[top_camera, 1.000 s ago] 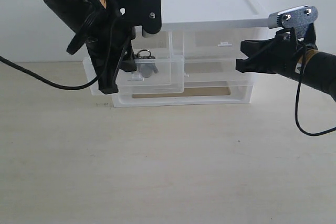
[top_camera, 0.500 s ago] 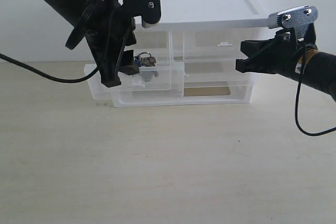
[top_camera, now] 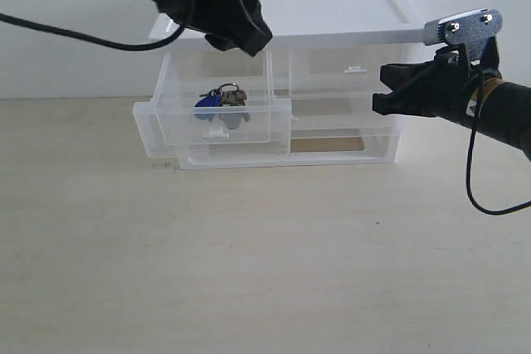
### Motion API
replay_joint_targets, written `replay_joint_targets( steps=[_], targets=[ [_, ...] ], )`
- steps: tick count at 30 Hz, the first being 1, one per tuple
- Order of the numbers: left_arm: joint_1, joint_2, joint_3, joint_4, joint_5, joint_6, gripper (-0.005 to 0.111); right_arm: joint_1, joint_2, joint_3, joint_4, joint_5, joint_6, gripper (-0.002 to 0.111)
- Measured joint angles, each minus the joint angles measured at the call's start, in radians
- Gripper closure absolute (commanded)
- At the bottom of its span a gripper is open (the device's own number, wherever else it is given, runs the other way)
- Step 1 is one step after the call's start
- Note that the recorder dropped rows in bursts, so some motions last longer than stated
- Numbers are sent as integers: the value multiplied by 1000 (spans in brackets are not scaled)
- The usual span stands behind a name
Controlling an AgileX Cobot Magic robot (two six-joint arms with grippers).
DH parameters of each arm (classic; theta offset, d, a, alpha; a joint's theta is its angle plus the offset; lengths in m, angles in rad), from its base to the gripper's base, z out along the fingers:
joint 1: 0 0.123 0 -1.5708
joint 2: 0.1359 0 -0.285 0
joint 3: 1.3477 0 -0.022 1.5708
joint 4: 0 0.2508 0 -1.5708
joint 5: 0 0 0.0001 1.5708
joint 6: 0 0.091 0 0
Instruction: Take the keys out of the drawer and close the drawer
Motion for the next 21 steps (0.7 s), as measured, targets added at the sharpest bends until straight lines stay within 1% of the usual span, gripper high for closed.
replay_joint_targets(
  steps=[4,8,9,14,21],
  targets=[
    [0,105,-118,55,127,-128,56,0,0,0,0,0,0,108],
    [0,187,-208,201,194,-311,56,0,0,0,0,0,0,108],
    [0,197,-219,227,204,-332,56,0,0,0,0,0,0,108],
    [2,234,-238,259,259,-367,56,0,0,0,0,0,0,108],
    [2,258,-238,265,270,-372,56,0,0,0,0,0,0,108]
  ],
)
